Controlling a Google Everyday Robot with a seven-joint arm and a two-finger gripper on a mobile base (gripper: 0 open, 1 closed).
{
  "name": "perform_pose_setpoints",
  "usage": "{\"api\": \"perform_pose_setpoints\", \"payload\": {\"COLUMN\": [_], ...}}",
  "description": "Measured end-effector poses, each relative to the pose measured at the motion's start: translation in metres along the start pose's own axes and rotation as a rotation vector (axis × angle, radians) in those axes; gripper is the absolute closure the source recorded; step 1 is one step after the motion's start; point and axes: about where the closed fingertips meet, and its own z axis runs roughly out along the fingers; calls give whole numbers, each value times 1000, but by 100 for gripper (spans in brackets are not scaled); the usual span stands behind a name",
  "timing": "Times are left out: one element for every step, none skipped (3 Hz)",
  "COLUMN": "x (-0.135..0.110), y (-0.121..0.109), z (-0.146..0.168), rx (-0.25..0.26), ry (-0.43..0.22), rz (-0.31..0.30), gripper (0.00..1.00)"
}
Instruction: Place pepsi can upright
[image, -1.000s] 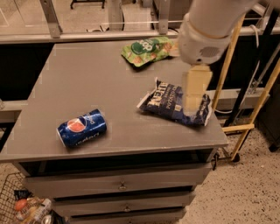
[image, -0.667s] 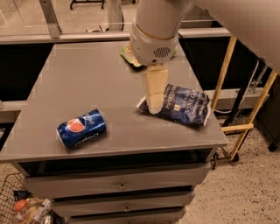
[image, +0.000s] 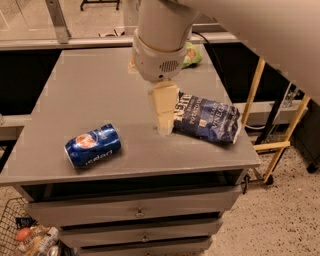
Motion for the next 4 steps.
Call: {"api": "perform_pose_setpoints", "payload": {"x": [-42,-76,-101,-116], "y": [-2,-1,2,5], "z": [16,30,43,59], "rx": [-41,-75,-105,-130], "ry": [-19,11,35,38], "rz": [-102,-163,-173,-140], "gripper": [0,0,0,0]}}
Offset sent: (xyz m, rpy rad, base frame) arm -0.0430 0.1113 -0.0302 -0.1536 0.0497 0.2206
